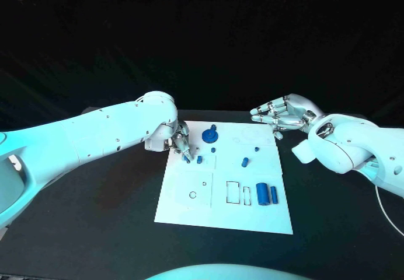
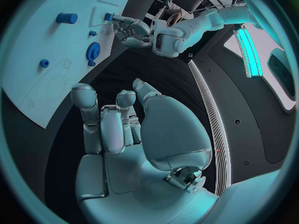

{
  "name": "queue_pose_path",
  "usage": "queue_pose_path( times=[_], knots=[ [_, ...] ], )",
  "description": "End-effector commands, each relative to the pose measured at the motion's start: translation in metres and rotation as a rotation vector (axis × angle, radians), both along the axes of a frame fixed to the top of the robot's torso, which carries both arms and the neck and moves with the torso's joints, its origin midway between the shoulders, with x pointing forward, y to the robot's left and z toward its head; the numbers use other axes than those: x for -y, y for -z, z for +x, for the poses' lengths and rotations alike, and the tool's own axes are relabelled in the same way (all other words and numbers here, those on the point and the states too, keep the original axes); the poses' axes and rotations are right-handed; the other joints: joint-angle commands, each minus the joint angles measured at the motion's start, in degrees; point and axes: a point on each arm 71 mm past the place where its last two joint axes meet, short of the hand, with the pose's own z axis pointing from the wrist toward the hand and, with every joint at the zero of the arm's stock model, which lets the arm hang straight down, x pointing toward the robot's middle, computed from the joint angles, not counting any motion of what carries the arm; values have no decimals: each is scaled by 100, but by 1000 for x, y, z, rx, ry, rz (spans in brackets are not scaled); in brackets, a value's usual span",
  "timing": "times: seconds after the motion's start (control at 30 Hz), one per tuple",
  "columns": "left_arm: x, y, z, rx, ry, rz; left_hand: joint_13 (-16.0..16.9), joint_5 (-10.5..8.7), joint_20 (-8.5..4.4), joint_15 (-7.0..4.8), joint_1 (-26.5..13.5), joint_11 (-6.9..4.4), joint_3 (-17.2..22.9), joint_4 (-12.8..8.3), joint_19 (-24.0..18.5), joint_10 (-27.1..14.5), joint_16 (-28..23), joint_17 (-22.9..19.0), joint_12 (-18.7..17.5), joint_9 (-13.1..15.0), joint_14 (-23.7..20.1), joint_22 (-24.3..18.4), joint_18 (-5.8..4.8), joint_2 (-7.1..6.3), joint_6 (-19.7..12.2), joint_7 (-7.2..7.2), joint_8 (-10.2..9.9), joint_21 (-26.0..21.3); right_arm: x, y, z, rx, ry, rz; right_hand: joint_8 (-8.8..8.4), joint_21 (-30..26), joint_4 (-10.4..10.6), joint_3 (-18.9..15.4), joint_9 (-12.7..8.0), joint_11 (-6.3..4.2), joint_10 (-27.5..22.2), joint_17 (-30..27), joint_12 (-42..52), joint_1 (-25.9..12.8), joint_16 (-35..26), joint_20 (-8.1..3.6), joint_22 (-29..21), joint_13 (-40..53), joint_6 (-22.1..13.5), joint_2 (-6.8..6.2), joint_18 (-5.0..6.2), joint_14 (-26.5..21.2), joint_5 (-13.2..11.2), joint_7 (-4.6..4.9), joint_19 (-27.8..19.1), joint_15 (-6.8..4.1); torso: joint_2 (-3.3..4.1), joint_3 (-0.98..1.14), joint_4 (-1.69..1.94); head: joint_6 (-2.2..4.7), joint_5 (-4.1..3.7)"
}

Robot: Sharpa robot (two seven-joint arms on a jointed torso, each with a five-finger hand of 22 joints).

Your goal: Assemble the parts on the task board

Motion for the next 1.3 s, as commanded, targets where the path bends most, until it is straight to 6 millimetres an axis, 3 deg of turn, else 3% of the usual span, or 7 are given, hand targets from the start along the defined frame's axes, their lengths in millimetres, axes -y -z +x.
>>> queue_pose_path(
  times=[0.03, 0.9, 1.13, 1.3],
  knots=[
    [1, 2, -2, -23, 14, 5, -9, 25, 18, 25, -20, -1, 549, -581, 256, 34, 14, 1510, 25, 8, 613, 951, -20, 61, 0, -27, 9, 25, -2, 1, -1, -4, -18, -2, -30, -38, 38, 5, -1, -5, -53, -7, -17, -14, -19, -12, -6, -6, -44, 1, 69, 227, 35, -12, -15, -19, -2, 2, 2, -12, 4],
    [0, 5, -3, -42, 15, 18, -15, 26, 14, 23, -56, -3, 514, -553, 251, 33, 14, 1510, 17, 11, 613, 946, -17, 99, 13, -31, 9, 10, -2, 1, -1, -3, -19, -1, -30, -38, 38, 5, -1, -5, -53, -7, -17, -14, -19, -12, -6, -6, -44, 1, 69, 227, 35, -12, -15, -19, -1, 2, 3, -26, 10],
    [0, 7, -2, -42, -11, 7, -17, 24, 13, 25, -212, 0, 381, -424, 246, 28, 14, 1510, 9, 13, 613, 944, -16, 140, 58, -34, 13, -1, -2, 1, -1, -2, -17, -1, -31, -74, 48, 7, -1, -5, -79, -49, -58, -14, -55, -12, -67, -49, -47, -2, 79, 217, 46, -12, -40, -18, -3, 2, 1, -32, 12],
    [0, 9, -2, -46, -21, 8, -25, 24, 15, 25, -529, -1, 64, -181, 245, 23, 14, 1510, 5, 1, 613, 947, -16, 48, 128, -41, 8, -5, -2, 1, -1, -2, -16, -1, -32, -83, 48, 7, -1, -4, -85, -60, -65, -13, -64, -12, -82, -56, -50, -4, 82, 214, 47, -11, -47, -18, -5, 4, -1, -34, 12]
  ],
)
